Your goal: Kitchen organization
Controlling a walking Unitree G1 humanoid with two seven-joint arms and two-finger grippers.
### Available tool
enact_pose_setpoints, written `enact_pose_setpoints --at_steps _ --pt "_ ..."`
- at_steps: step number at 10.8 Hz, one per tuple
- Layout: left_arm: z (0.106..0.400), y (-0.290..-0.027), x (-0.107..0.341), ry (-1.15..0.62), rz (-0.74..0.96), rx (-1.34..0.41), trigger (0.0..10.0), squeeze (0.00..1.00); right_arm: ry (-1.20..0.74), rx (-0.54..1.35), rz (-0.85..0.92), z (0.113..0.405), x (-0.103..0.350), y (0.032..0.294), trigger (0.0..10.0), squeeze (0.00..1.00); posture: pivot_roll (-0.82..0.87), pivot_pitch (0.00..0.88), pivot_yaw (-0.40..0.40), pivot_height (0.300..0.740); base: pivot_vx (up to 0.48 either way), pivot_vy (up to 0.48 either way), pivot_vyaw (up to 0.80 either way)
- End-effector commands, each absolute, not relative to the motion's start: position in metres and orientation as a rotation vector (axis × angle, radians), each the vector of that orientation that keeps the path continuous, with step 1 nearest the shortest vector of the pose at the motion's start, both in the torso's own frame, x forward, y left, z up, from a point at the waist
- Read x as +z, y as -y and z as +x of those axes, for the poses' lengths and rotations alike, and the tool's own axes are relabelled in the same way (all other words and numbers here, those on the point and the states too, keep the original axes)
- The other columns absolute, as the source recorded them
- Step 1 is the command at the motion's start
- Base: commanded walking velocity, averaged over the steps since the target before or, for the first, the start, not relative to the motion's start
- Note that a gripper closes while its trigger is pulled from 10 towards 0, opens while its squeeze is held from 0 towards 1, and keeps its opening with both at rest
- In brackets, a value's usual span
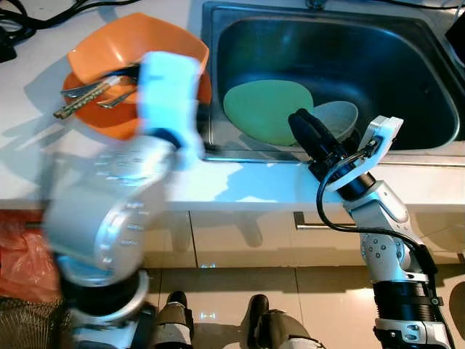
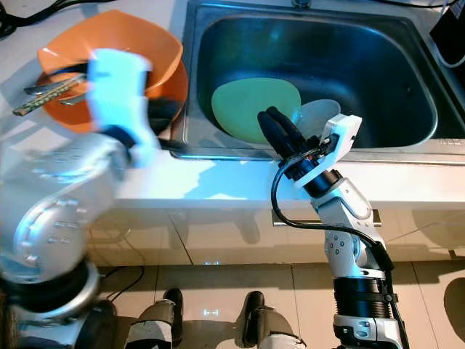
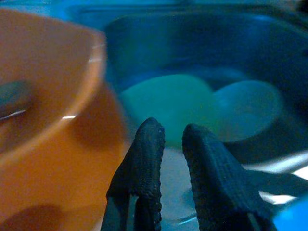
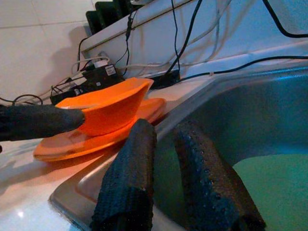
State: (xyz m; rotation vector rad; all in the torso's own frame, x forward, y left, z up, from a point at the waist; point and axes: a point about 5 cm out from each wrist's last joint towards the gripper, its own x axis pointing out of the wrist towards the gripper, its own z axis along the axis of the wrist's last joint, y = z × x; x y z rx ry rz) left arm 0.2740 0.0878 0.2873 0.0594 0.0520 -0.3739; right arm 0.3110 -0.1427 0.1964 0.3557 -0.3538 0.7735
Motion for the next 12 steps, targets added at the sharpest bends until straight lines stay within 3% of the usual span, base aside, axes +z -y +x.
enact_pose_setpoints --at_steps 1,3,6,12 --pt "0.273 -0.076 0.291 -0.025 0.057 -0.448 10.0 0.00 0.183 0.744 0.413 0.310 0.156 0.142 10.0 0.00 0.27 0.264 -0.047 0.740 0.000 0.000 0.00" --pt "0.275 -0.068 0.304 0.095 0.085 -0.512 10.0 0.00 0.186 0.740 0.413 0.311 0.156 0.142 10.0 0.00 0.26 0.258 -0.050 0.740 0.000 0.000 0.00" --pt "0.294 -0.061 0.310 0.346 0.233 -0.395 10.0 0.00 0.200 0.735 0.418 0.313 0.157 0.140 10.0 0.00 0.24 0.239 -0.046 0.740 0.000 0.000 0.00" --pt "0.308 -0.096 0.319 0.660 0.244 -0.135 10.0 0.00 0.253 0.680 0.452 0.317 0.163 0.142 10.0 0.00 0.23 0.212 -0.046 0.740 0.000 0.000 0.00"
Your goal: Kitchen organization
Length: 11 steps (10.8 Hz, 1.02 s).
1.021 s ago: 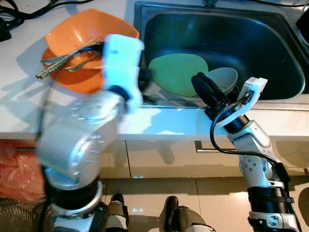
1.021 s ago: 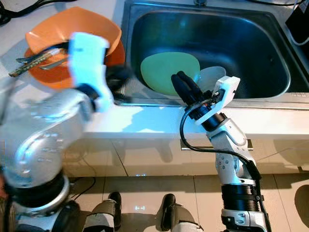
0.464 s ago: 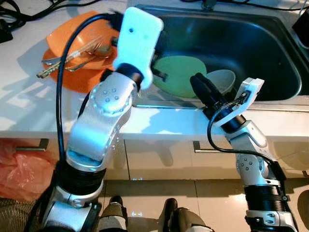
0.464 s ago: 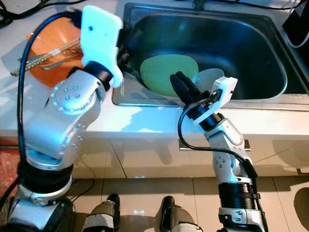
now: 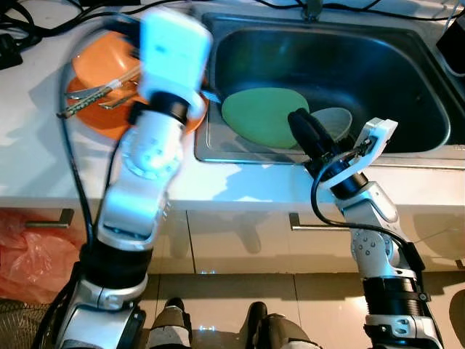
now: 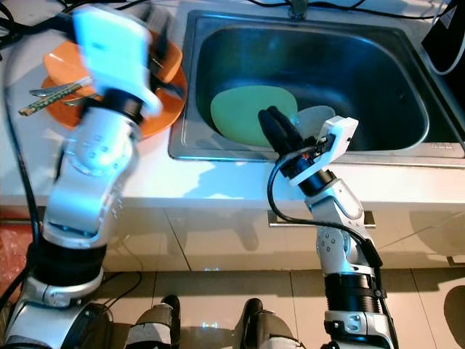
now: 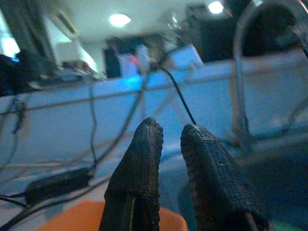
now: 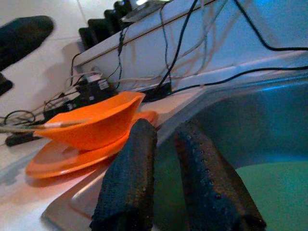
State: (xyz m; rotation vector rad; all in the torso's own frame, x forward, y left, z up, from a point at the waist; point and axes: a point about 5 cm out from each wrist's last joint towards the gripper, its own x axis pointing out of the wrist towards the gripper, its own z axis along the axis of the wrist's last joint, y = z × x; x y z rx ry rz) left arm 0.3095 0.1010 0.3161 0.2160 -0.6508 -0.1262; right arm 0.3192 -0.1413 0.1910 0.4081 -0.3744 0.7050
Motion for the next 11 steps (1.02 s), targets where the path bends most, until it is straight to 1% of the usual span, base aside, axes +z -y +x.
enact_pose_setpoints --at_steps 1,2,3,5,6,7,8,9,11 --pt "0.309 -0.103 0.317 0.675 0.174 -0.111 10.0 0.00 0.277 0.645 0.460 0.320 0.165 0.144 10.0 0.00 0.23 0.208 -0.049 0.740 0.000 0.000 0.00" --pt "0.312 -0.109 0.306 0.668 0.146 -0.094 10.0 0.00 0.311 0.578 0.464 0.324 0.169 0.149 10.0 0.00 0.23 0.205 -0.049 0.740 0.000 0.000 0.00" --pt "0.314 -0.115 0.298 0.689 0.188 -0.041 10.0 0.00 0.346 0.516 0.471 0.328 0.174 0.154 10.0 0.00 0.23 0.203 -0.050 0.740 0.000 0.000 0.00" --pt "0.318 -0.129 0.287 0.684 0.225 0.032 10.0 0.00 0.404 0.419 0.418 0.332 0.186 0.164 10.0 0.00 0.21 0.203 -0.048 0.740 0.000 0.000 0.00" --pt "0.318 -0.130 0.281 0.700 0.291 0.010 10.0 0.00 0.453 0.357 0.342 0.333 0.195 0.170 10.0 0.00 0.21 0.202 -0.048 0.740 0.000 0.000 0.00" --pt "0.318 -0.129 0.279 0.706 0.256 -0.009 10.0 0.00 0.487 0.322 0.323 0.334 0.201 0.172 10.0 0.00 0.21 0.199 -0.047 0.740 0.000 0.000 0.00" --pt "0.318 -0.128 0.275 0.708 0.266 -0.007 10.0 0.00 0.522 0.293 0.272 0.336 0.209 0.173 10.0 0.00 0.20 0.191 -0.045 0.740 0.000 0.000 0.00" --pt "0.315 -0.128 0.276 0.722 0.265 -0.004 10.0 0.00 0.547 0.296 0.258 0.336 0.215 0.171 10.0 0.00 0.20 0.187 -0.045 0.740 0.000 0.000 0.00" --pt "0.303 -0.134 0.299 0.790 0.271 -0.005 10.0 0.00 0.543 0.263 0.254 0.337 0.212 0.175 10.0 0.00 0.21 0.177 -0.046 0.740 0.000 0.000 0.00"
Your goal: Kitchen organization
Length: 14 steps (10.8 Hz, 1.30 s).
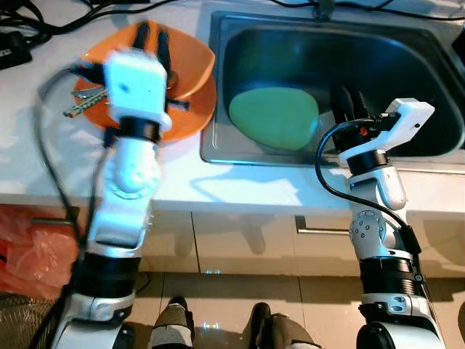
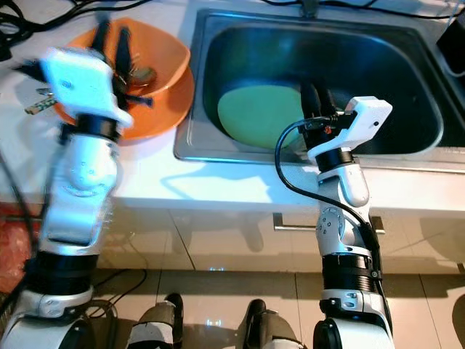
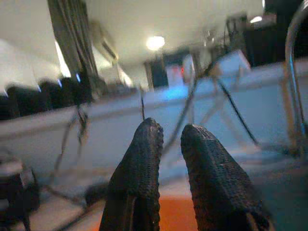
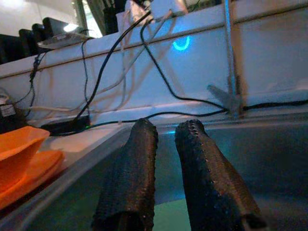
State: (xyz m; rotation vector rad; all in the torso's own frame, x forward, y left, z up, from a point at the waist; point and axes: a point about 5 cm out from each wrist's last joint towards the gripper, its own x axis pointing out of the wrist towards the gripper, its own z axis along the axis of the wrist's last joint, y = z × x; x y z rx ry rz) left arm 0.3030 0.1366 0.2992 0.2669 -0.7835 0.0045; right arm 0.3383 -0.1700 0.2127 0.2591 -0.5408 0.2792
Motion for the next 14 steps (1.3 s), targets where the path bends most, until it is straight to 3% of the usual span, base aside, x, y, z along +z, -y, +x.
enact_pose_setpoints --at_steps 1,6,9,11,13,14 --pt "0.295 -0.144 0.313 0.832 0.269 0.017 10.0 0.00 0.523 0.231 0.251 0.338 0.204 0.177 10.0 0.00 0.22 0.172 -0.047 0.740 0.000 0.000 0.00" --pt "0.288 -0.192 0.285 0.714 0.305 0.194 10.0 0.00 0.514 0.224 0.257 0.338 0.198 0.175 10.0 0.00 0.22 0.177 -0.059 0.740 0.000 0.000 0.00" --pt "0.269 -0.199 0.298 0.755 0.364 0.214 10.0 0.00 0.489 0.215 0.260 0.338 0.191 0.176 10.0 0.00 0.24 0.195 -0.067 0.740 0.000 0.000 0.00" --pt "0.260 -0.200 0.291 0.705 0.317 0.177 10.0 0.00 0.481 0.215 0.266 0.339 0.188 0.174 10.0 0.00 0.25 0.202 -0.071 0.740 0.000 0.000 0.00" --pt "0.256 -0.201 0.290 0.673 0.090 0.129 10.0 0.00 0.474 0.213 0.266 0.338 0.185 0.174 10.0 0.00 0.26 0.206 -0.078 0.740 0.000 0.000 0.00" --pt "0.257 -0.201 0.281 0.631 -0.156 0.029 10.0 0.00 0.467 0.212 0.273 0.339 0.183 0.174 10.0 0.00 0.26 0.208 -0.080 0.740 0.000 0.000 0.00"
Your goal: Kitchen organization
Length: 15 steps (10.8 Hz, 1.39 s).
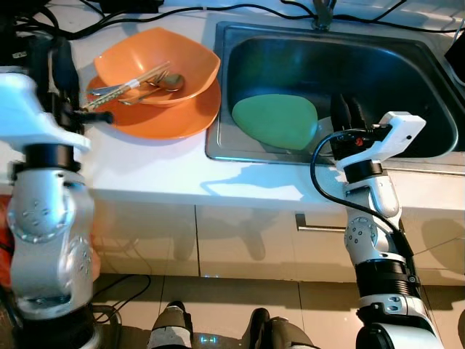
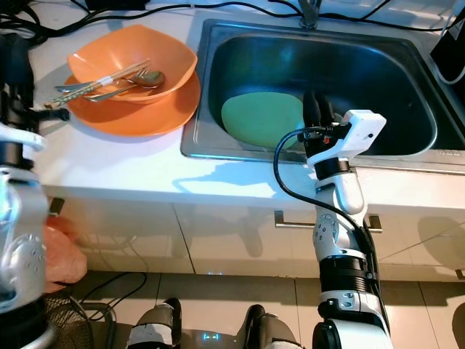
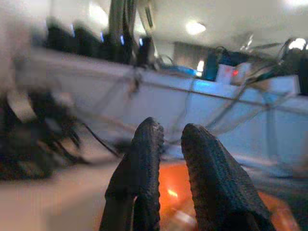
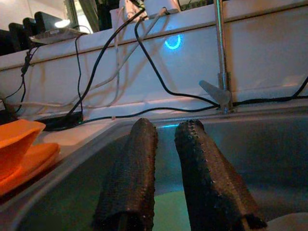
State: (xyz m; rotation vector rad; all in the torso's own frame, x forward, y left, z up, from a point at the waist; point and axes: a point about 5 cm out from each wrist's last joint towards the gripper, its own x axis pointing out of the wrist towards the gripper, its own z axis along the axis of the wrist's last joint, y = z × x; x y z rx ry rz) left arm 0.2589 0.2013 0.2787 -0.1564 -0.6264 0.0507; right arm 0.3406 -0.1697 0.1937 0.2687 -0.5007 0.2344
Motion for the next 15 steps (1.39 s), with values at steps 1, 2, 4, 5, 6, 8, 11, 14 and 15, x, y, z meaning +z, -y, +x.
enact_pose_setpoints --at_steps 1,2,4,5,6,8,11,14,15 --pt "0.255 -0.203 0.277 0.628 -0.278 -0.011 10.0 0.00 0.465 0.214 0.274 0.339 0.183 0.173 10.0 0.00 0.26 0.207 -0.084 0.740 0.000 0.000 0.00" --pt "0.253 -0.207 0.272 0.635 -0.473 -0.079 10.0 0.00 0.463 0.217 0.275 0.340 0.182 0.172 10.0 0.00 0.26 0.208 -0.084 0.740 0.000 0.000 0.00" --pt "0.250 -0.218 0.266 0.657 -0.609 -0.107 10.0 0.00 0.461 0.222 0.278 0.340 0.181 0.171 10.0 0.00 0.25 0.206 -0.084 0.740 0.000 0.000 0.00" --pt "0.246 -0.223 0.272 0.694 -0.660 -0.138 10.0 0.00 0.458 0.226 0.280 0.339 0.180 0.171 10.0 0.00 0.25 0.208 -0.083 0.740 0.000 0.000 0.00" --pt "0.239 -0.226 0.274 0.710 -0.704 -0.195 10.0 0.00 0.452 0.236 0.284 0.339 0.178 0.170 10.0 0.00 0.25 0.207 -0.084 0.740 0.000 0.000 0.00" --pt "0.234 -0.242 0.250 0.678 -0.829 -0.180 10.0 0.00 0.441 0.254 0.288 0.339 0.175 0.167 10.0 0.00 0.26 0.209 -0.083 0.740 0.000 0.000 0.00" --pt "0.241 -0.241 0.208 0.563 -0.940 -0.181 10.0 0.00 0.431 0.264 0.288 0.339 0.172 0.166 10.0 0.00 0.24 0.204 -0.080 0.740 0.000 0.000 0.00" --pt "0.255 -0.234 0.199 0.505 -0.954 -0.226 10.0 0.00 0.428 0.269 0.289 0.338 0.170 0.165 10.0 0.00 0.23 0.187 -0.070 0.740 0.000 0.000 0.00" --pt "0.261 -0.230 0.198 0.493 -0.953 -0.240 10.0 1.00 0.428 0.270 0.290 0.338 0.169 0.165 10.0 0.00 0.22 0.178 -0.065 0.740 0.000 0.000 0.00"
